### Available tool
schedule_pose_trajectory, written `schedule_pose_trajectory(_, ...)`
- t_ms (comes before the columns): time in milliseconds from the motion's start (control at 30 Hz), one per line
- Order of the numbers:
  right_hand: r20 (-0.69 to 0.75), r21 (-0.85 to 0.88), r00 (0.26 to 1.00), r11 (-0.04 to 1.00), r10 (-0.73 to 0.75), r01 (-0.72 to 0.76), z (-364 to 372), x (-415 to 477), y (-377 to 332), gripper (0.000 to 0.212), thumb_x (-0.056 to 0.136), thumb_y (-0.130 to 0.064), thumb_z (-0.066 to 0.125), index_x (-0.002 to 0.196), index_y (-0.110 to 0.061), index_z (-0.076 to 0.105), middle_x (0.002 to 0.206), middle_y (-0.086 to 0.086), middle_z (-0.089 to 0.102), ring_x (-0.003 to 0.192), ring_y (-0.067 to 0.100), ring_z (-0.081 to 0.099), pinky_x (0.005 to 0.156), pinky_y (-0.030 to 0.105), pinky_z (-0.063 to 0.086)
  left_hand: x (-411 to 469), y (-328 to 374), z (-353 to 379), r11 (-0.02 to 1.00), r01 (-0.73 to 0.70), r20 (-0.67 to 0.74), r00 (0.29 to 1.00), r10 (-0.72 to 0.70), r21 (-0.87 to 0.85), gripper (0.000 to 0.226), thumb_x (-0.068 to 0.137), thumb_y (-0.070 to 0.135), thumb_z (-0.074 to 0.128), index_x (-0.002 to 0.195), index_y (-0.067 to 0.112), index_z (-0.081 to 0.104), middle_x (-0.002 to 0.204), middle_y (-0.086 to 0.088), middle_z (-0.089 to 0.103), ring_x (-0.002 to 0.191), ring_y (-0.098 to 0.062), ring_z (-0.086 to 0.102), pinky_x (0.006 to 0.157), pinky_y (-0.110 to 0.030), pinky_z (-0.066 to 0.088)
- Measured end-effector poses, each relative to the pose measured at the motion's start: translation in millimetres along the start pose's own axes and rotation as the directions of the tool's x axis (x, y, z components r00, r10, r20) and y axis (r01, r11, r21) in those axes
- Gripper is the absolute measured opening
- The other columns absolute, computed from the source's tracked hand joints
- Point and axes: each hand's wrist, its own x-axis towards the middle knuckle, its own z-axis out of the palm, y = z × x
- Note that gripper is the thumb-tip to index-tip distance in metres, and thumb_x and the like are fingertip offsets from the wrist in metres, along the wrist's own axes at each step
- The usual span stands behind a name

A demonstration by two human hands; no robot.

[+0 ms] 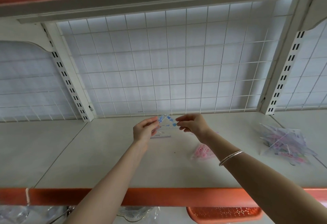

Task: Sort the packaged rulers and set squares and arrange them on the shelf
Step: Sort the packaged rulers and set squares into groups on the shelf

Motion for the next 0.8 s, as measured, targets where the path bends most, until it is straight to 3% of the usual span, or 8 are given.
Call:
schedule_pose_trajectory(267, -0.076, 0.001, 0.997, 1.0, -0.007, 0.007, -34, -12, 2, 0.01, 0.083, 0.001, 0.065, 0.088, -0.007, 0.069, 0.074, 0.006, 0.067, 0.06, 0.013, 0.059, 0.055, 0.018, 0.046, -9, -3, 30, 0.997, 0.076, 0.249, 0.965, -0.082, 0.034, 0.02, 0.086, 0.001, 0.066, 0.105, 0.007, 0.069, 0.091, -0.007, 0.071, 0.074, -0.013, 0.07, 0.065, -0.018, 0.056)
schedule_pose_trajectory(400, -0.123, -0.143, 0.99, 0.989, -0.064, 0.047, -65, -20, 0, 0.014, 0.082, 0.0, 0.066, 0.096, -0.004, 0.066, 0.073, 0.006, 0.067, 0.057, 0.013, 0.056, 0.05, 0.012, 0.042, -16, -6, 67, 0.997, 0.067, 0.335, 0.939, -0.077, 0.04, 0.023, 0.085, 0.0, 0.066, 0.107, 0.005, 0.068, 0.091, -0.008, 0.071, 0.07, -0.011, 0.071, 0.064, -0.017, 0.055)
schedule_pose_trajectory(633, -0.314, -0.244, 0.942, 0.969, -0.119, 0.041, -136, -29, -1, 0.015, 0.082, 0.003, 0.065, 0.097, 0.001, 0.066, 0.066, 0.001, 0.061, 0.049, 0.009, 0.051, 0.048, 0.011, 0.04, -32, -13, 145, 0.994, 0.106, 0.407, 0.909, -0.091, -0.015, 0.018, 0.089, -0.001, 0.061, 0.106, 0.001, 0.065, 0.087, -0.011, 0.069, 0.063, -0.014, 0.07, 0.061, -0.019, 0.057)
schedule_pose_trajectory(800, -0.445, -0.309, 0.879, 0.951, -0.172, 0.03, -191, -40, -1, 0.013, 0.084, -0.002, 0.065, 0.096, -0.006, 0.068, 0.067, -0.003, 0.062, 0.05, 0.007, 0.053, 0.047, 0.007, 0.04, -43, -25, 197, 0.987, 0.032, 0.426, 0.9, -0.096, 0.156, 0.022, 0.094, -0.008, 0.045, 0.108, -0.012, 0.061, 0.08, -0.014, 0.064, 0.067, -0.022, 0.063, 0.059, -0.019, 0.056)
